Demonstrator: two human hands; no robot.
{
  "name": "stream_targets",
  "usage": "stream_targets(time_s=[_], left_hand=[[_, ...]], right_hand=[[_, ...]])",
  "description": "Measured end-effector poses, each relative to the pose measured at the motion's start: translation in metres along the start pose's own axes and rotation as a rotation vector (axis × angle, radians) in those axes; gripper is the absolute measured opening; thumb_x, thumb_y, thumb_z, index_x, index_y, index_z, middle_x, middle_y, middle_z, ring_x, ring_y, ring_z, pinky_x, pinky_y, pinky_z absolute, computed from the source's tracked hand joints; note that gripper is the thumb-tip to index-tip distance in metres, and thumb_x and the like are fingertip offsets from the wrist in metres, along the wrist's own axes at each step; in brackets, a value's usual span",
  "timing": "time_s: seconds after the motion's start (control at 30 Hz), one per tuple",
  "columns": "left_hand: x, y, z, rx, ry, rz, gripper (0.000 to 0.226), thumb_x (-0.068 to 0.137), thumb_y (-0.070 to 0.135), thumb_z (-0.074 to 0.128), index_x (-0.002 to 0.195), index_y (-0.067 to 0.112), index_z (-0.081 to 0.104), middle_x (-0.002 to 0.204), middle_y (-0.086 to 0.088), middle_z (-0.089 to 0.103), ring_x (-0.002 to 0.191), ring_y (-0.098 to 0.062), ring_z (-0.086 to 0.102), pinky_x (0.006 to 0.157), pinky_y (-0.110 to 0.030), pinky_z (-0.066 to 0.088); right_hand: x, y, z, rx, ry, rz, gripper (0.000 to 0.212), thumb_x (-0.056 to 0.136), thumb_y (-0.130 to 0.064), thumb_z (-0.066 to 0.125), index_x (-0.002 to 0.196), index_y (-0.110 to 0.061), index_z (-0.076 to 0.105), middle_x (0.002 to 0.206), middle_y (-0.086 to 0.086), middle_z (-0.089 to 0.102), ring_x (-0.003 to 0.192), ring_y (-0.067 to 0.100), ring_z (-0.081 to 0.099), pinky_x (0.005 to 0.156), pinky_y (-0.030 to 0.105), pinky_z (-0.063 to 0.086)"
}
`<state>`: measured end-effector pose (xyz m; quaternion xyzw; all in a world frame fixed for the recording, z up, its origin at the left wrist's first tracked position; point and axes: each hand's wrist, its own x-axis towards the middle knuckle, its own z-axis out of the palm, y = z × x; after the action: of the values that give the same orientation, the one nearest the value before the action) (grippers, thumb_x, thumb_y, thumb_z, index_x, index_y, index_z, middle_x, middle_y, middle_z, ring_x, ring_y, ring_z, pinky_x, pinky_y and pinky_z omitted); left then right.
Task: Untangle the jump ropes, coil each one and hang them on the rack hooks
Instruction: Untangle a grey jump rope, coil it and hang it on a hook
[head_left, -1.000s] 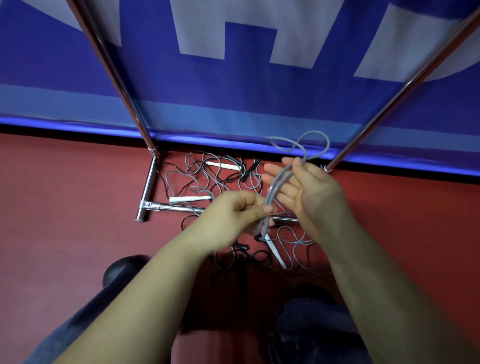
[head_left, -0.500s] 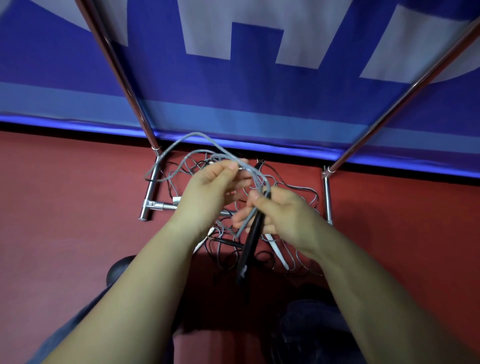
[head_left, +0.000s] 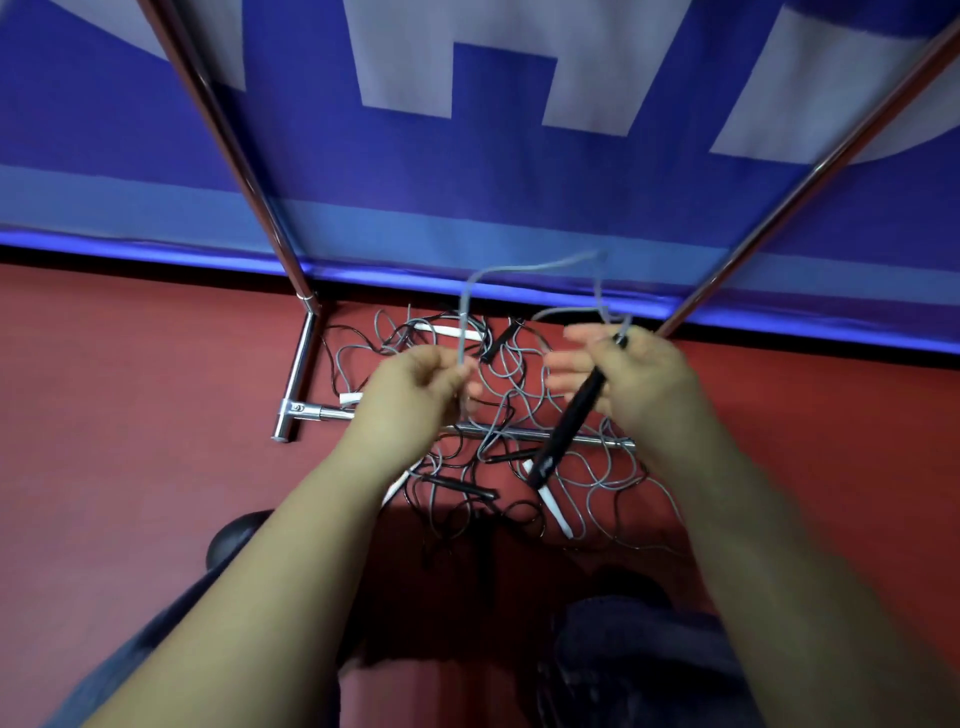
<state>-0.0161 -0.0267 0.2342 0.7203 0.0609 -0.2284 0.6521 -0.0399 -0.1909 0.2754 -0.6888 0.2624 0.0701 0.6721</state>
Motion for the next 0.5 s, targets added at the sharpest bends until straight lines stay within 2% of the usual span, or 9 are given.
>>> stream_targets(time_s=[0.1, 0.17, 0.23, 0.3, 0.4, 0.47, 0.5], left_hand=[[-0.002, 0.012, -0.001, -0.379, -0.036, -0.134, 0.016, 0.097, 0.008, 0.046, 0.088, 0.011, 0.058, 0.065, 0.001, 0.066, 0.055, -0.009, 0.066, 0.053, -0.018, 0.054], [-0.005, 0.021, 0.0, -0.559, -0.101, -0.18, 0.017, 0.097, 0.008, 0.043, 0.09, 0.01, 0.058, 0.063, 0.002, 0.069, 0.056, -0.008, 0.068, 0.052, -0.018, 0.054], [-0.008, 0.028, -0.001, -0.697, -0.144, -0.205, 0.018, 0.096, 0.008, 0.042, 0.089, 0.01, 0.059, 0.062, 0.001, 0.069, 0.056, -0.008, 0.068, 0.05, -0.017, 0.054], [-0.01, 0.033, -0.003, -0.764, -0.176, -0.202, 0.02, 0.095, 0.009, 0.042, 0.088, 0.01, 0.06, 0.062, 0.001, 0.069, 0.055, -0.007, 0.067, 0.048, -0.016, 0.053], [-0.007, 0.032, -0.004, -0.692, -0.182, -0.134, 0.022, 0.097, 0.014, 0.04, 0.094, 0.013, 0.062, 0.07, 0.001, 0.072, 0.062, -0.008, 0.069, 0.055, -0.018, 0.055], [-0.004, 0.023, -0.003, -0.478, -0.16, -0.11, 0.024, 0.099, 0.018, 0.039, 0.096, 0.017, 0.064, 0.078, 0.004, 0.073, 0.073, -0.009, 0.069, 0.067, -0.023, 0.055], [-0.003, 0.017, -0.003, -0.28, -0.148, -0.095, 0.025, 0.099, 0.017, 0.041, 0.095, 0.02, 0.065, 0.083, 0.006, 0.073, 0.079, -0.008, 0.067, 0.075, -0.024, 0.052]], right_hand=[[-0.004, 0.009, 0.004, -0.332, -0.062, -0.05, 0.017, 0.094, -0.014, 0.051, 0.096, -0.021, 0.066, 0.06, -0.012, 0.059, 0.049, 0.003, 0.047, 0.051, 0.012, 0.041], [-0.011, 0.01, 0.008, -0.377, -0.16, -0.072, 0.018, 0.086, -0.013, 0.064, 0.086, -0.031, 0.067, 0.061, -0.017, 0.06, 0.054, -0.002, 0.05, 0.056, 0.01, 0.041], [-0.017, 0.011, 0.014, -0.383, -0.284, -0.069, 0.014, 0.08, -0.011, 0.071, 0.084, -0.024, 0.069, 0.066, -0.012, 0.064, 0.06, -0.001, 0.054, 0.061, 0.013, 0.044], [-0.021, 0.011, 0.019, -0.477, -0.356, -0.086, 0.006, 0.079, -0.016, 0.072, 0.085, -0.015, 0.071, 0.069, 0.003, 0.067, 0.062, 0.005, 0.054, 0.065, 0.024, 0.047], [-0.02, 0.011, 0.022, -0.485, -0.265, -0.106, 0.013, 0.087, -0.02, 0.063, 0.078, -0.013, 0.069, 0.055, -0.002, 0.057, 0.045, 0.006, 0.045, 0.046, 0.017, 0.037], [-0.016, 0.008, 0.021, -0.249, -0.134, -0.052, 0.023, 0.093, -0.017, 0.055, 0.071, -0.017, 0.064, 0.058, -0.001, 0.062, 0.038, 0.006, 0.045, 0.038, 0.014, 0.031], [-0.014, 0.004, 0.02, -0.093, -0.092, -0.017, 0.025, 0.094, -0.016, 0.051, 0.072, -0.017, 0.063, 0.057, -0.001, 0.063, 0.036, 0.006, 0.045, 0.035, 0.013, 0.028]])
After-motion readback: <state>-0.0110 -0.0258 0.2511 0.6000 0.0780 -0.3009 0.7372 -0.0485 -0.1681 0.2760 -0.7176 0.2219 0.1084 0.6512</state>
